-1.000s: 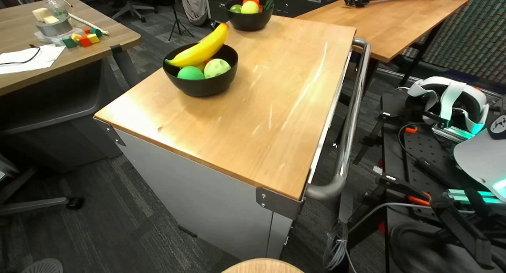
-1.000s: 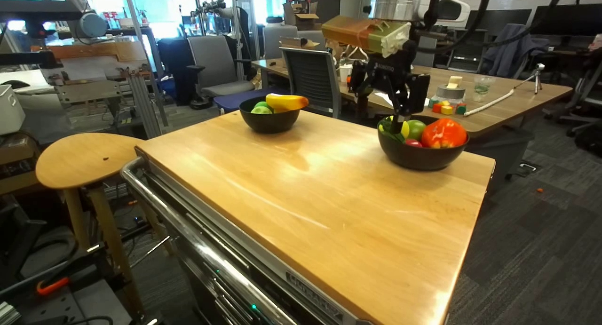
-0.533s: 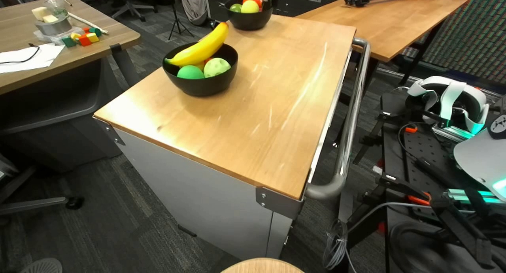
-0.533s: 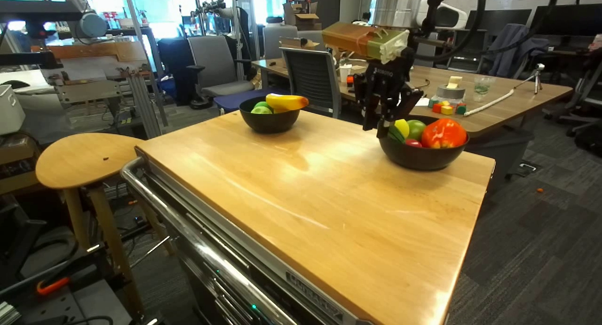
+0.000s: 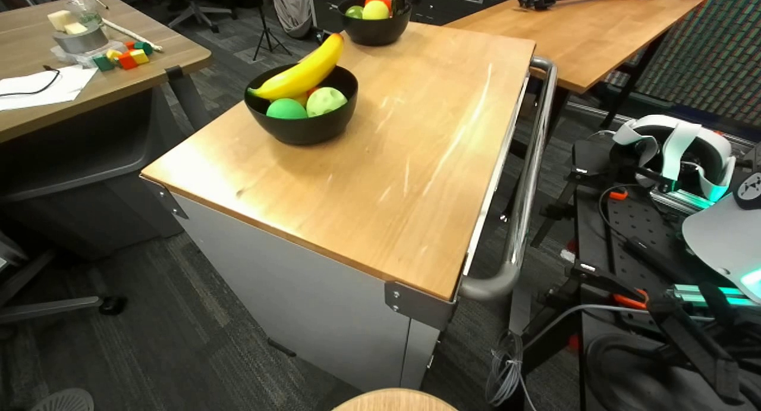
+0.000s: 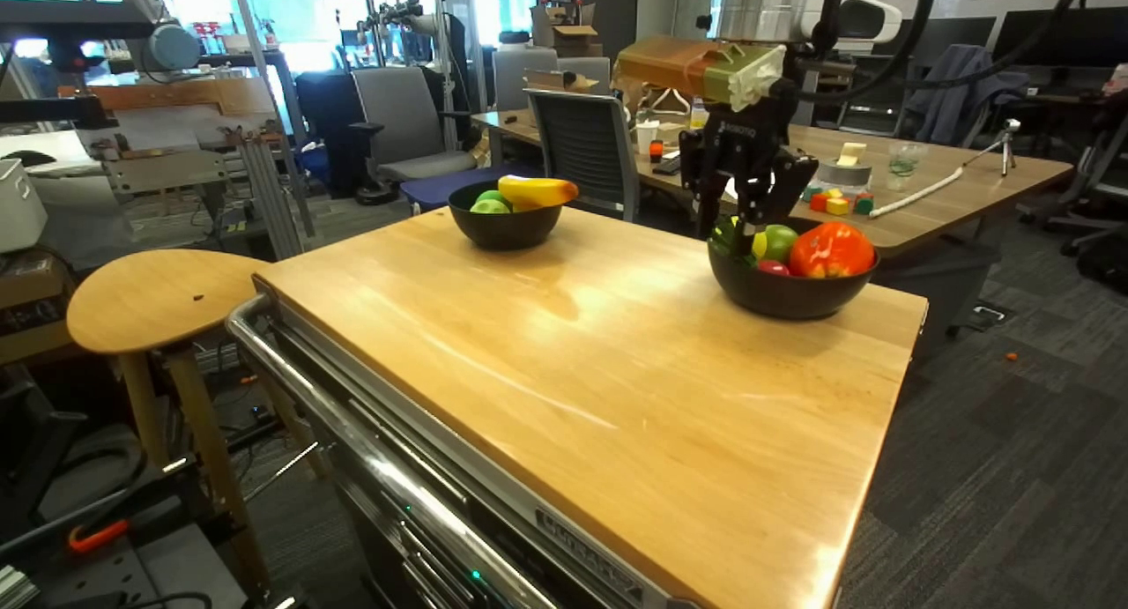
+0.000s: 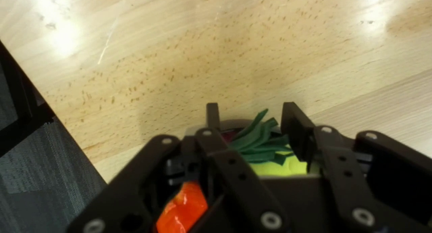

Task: Remove all the plastic vegetables and fruits from the two bowls

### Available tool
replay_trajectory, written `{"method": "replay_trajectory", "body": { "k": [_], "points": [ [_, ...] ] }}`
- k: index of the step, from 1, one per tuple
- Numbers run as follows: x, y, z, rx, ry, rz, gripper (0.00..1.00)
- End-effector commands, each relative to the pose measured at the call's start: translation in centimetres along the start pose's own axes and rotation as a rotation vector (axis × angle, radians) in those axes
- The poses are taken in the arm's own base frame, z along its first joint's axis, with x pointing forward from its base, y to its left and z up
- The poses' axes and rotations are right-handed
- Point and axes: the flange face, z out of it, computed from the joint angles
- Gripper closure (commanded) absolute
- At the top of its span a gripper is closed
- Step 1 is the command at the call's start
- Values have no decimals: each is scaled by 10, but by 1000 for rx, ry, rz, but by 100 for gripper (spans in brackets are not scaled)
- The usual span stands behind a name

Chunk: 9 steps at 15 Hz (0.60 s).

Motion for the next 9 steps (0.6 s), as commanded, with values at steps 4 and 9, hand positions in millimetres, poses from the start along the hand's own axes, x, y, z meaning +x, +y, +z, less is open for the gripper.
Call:
{"method": "replay_trajectory", "body": {
  "k": [4,9],
  "points": [
    [19,3,-3,-6,17,30,0],
    [28,0,4,-1,7,23,50]
  ]
}}
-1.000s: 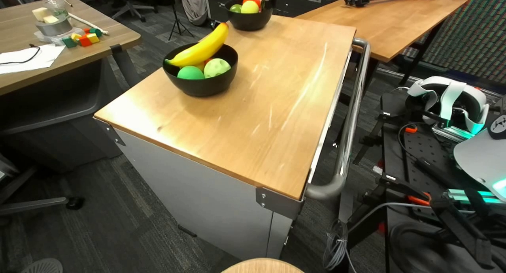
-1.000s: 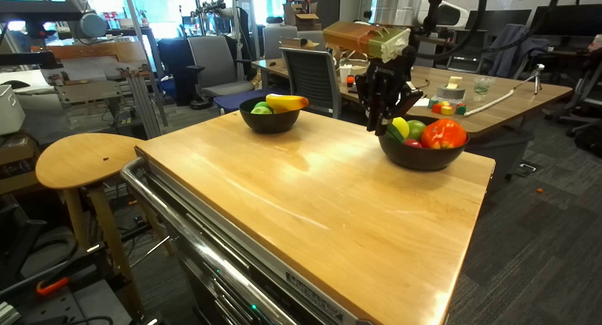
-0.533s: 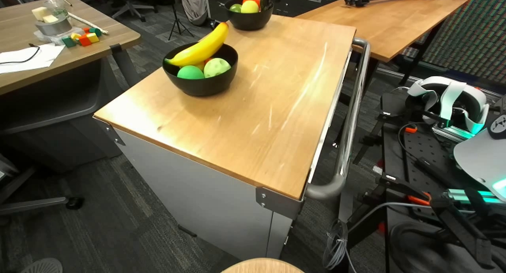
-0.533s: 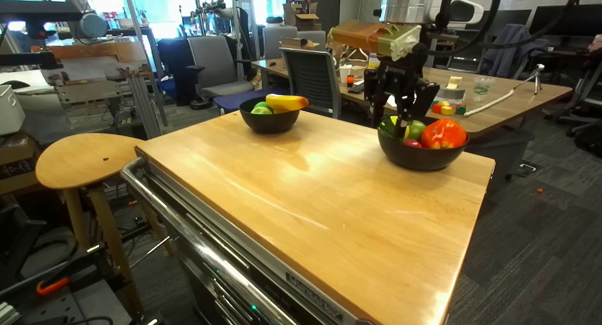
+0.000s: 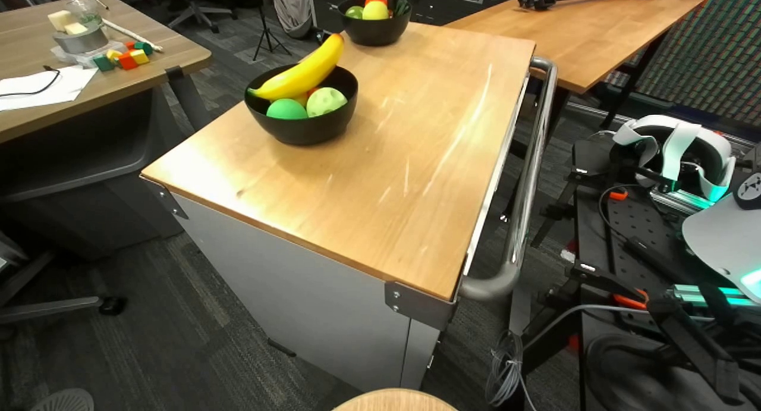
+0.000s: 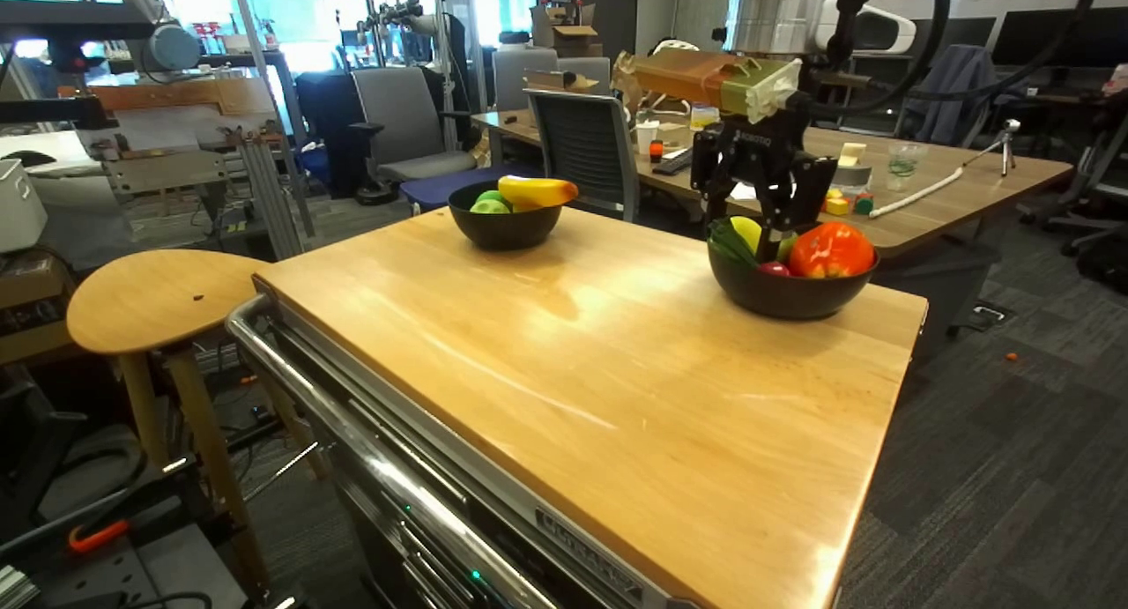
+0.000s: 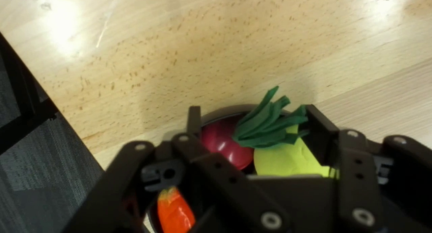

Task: Remove all the plastic vegetables and fruits from the two bowls

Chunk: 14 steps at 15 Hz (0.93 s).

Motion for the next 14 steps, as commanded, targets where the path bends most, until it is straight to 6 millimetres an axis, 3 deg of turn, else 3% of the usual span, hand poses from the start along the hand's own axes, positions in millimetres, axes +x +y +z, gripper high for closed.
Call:
{"method": "replay_trajectory", "body": {
  "k": [1,6,11,14],
  "points": [
    [13,-2,-3,6,-1,9,57],
    [13,-1,-4,1,-5,4,97],
    [10,8,-12,5,-1,17,98],
    [1,14,-40,-17,71,11,98]
  ]
}}
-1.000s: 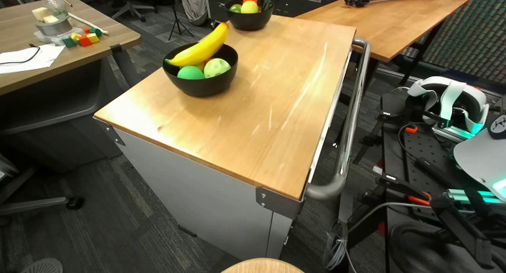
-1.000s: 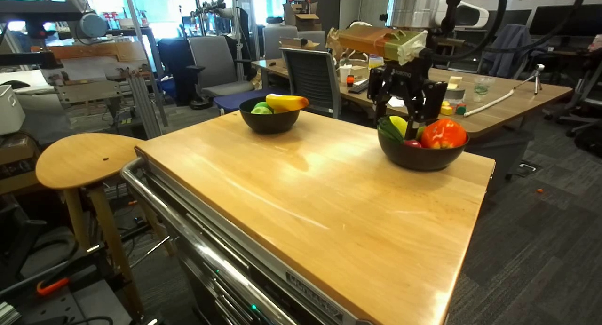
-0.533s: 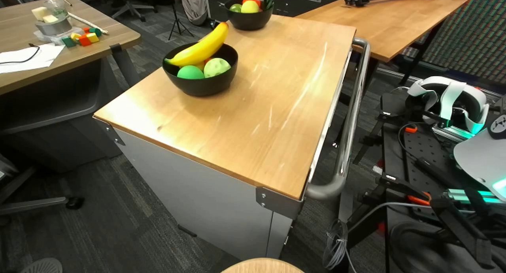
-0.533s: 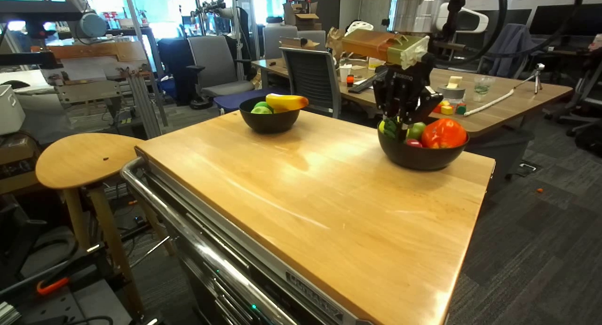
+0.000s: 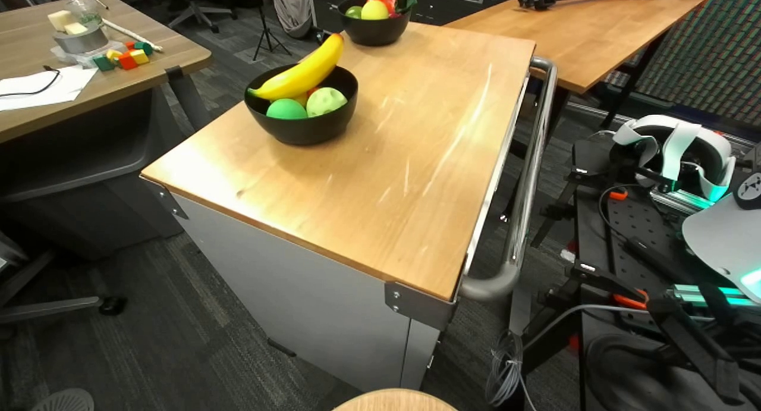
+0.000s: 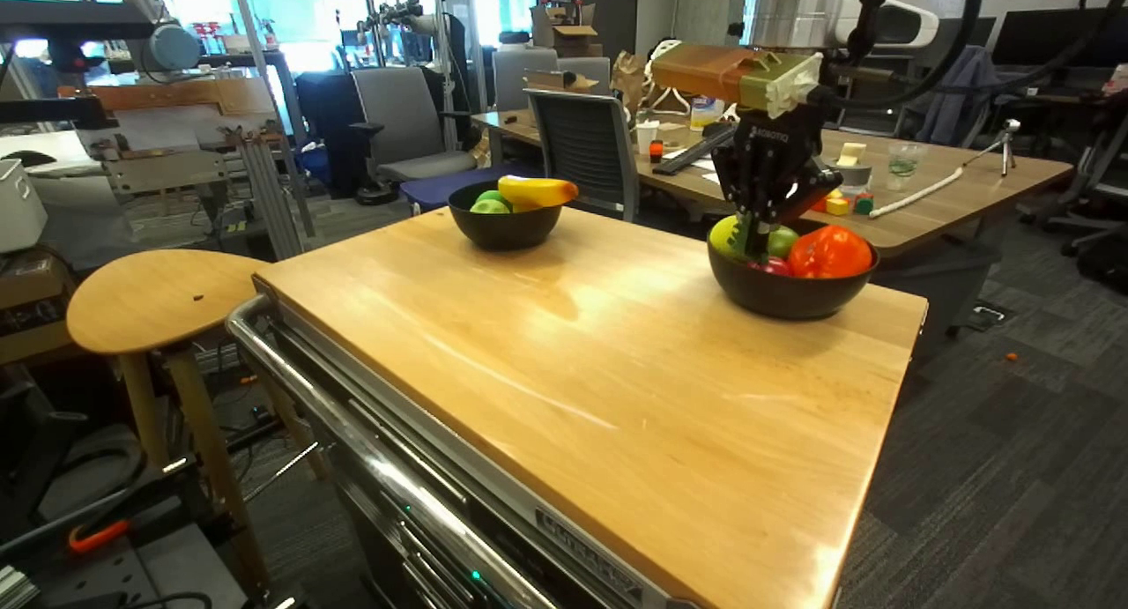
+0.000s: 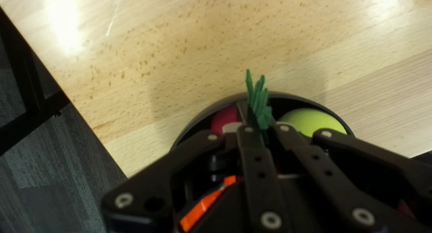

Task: Remove all the plastic vegetables and fruits from the two bowls

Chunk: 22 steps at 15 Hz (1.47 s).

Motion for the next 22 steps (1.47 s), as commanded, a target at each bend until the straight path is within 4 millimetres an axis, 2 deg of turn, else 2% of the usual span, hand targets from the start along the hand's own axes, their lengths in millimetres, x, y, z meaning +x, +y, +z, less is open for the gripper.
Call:
{"method": "replay_trajectory", "body": {
  "k": [1,4,6,9,12,17,22],
  "points": [
    [-12,5,-46,-15,88,-13,98],
    [-24,0,-82,2,174,-49,98],
    [-37,-7,-97,14,180,-80,98],
    [-53,-25,-106,39,178,-133,98],
    [-62,-55,-91,77,128,-198,99],
    [-76,-93,-47,83,12,-302,99],
    [-81,-97,-17,69,-53,-320,98]
  ]
}}
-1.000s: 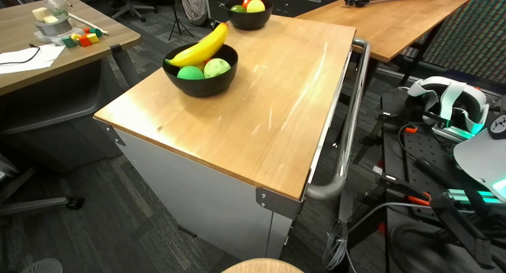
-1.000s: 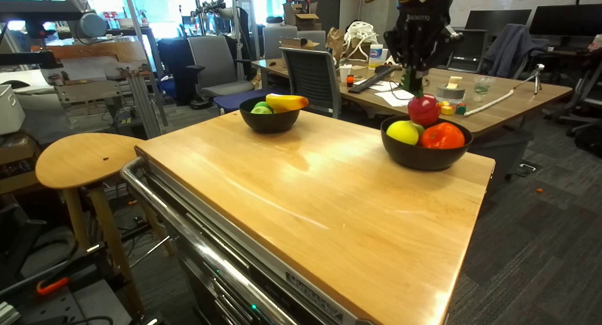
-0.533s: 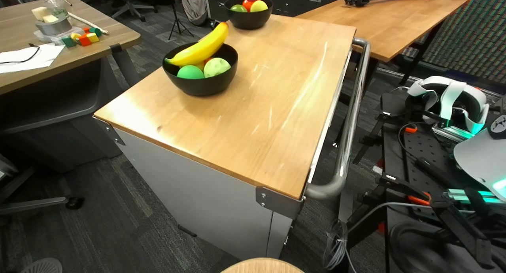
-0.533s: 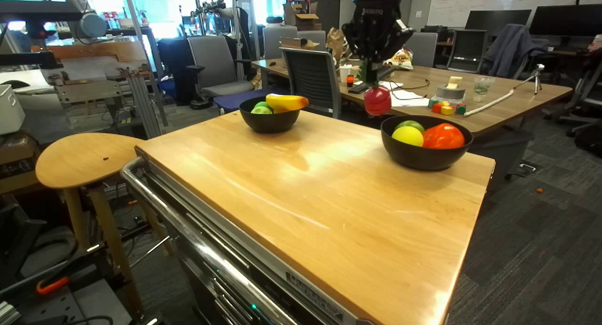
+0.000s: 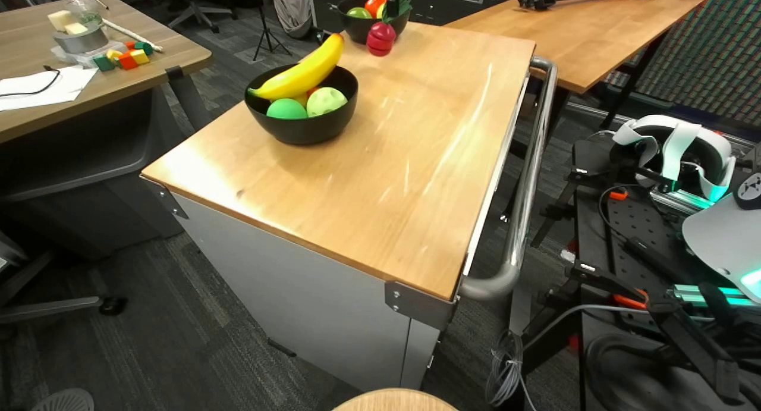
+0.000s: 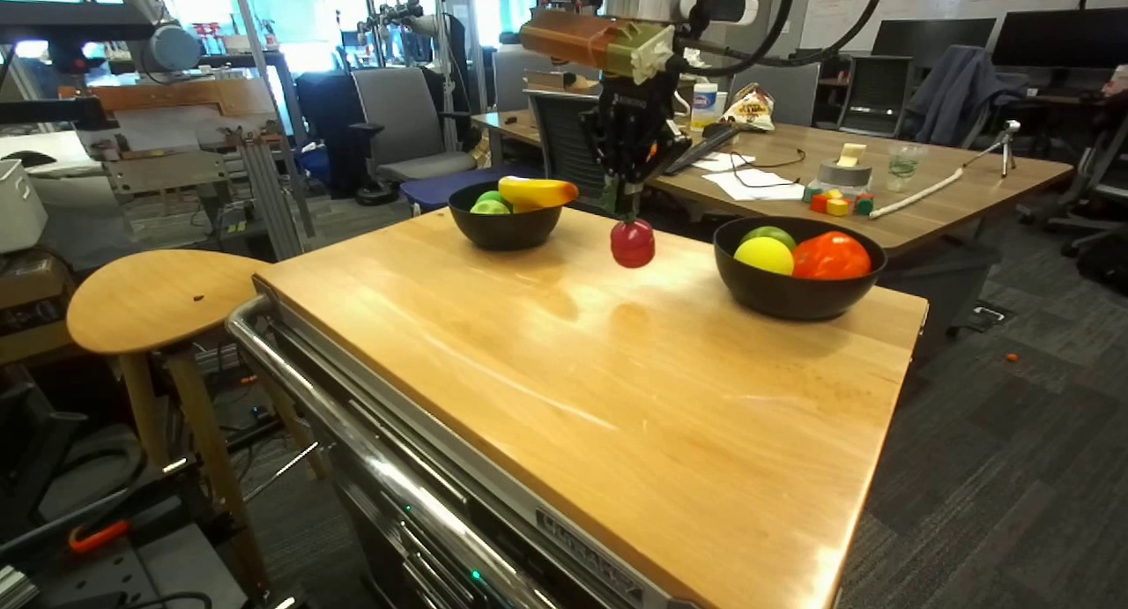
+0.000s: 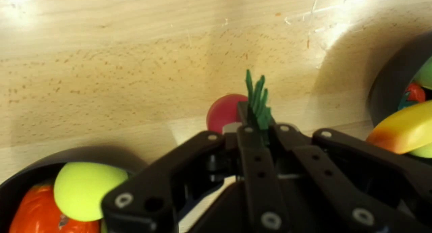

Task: Remove all the plastic vegetables and fruits from the two bowls

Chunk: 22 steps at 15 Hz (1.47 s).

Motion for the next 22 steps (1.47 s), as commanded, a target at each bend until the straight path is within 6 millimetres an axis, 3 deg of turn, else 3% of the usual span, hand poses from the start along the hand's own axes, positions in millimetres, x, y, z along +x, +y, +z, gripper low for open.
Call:
{"method": "replay_trajectory", "body": {
  "k": [1,2,4,7,8,9,10,11,12,13,15,19,20,22],
  "points": [
    [-4,2,6,2,-31,-23,96],
    [-6,4,8,0,-43,-30,70],
    [-11,6,6,13,-40,-22,65],
    [-20,16,-16,95,41,71,39],
    [-6,11,6,53,-18,30,33],
    [-7,13,1,58,-11,37,49],
    [-8,14,2,59,-14,38,42],
    [-7,14,5,59,-19,38,33],
    [-7,13,9,59,-25,37,7],
    [-9,21,11,24,-15,104,8],
    [-23,30,4,-35,-14,206,0],
    [-63,21,-46,-92,171,211,0],
    [-28,36,-17,-70,78,220,0],
    [-46,27,-40,-78,131,209,0]
  ]
}}
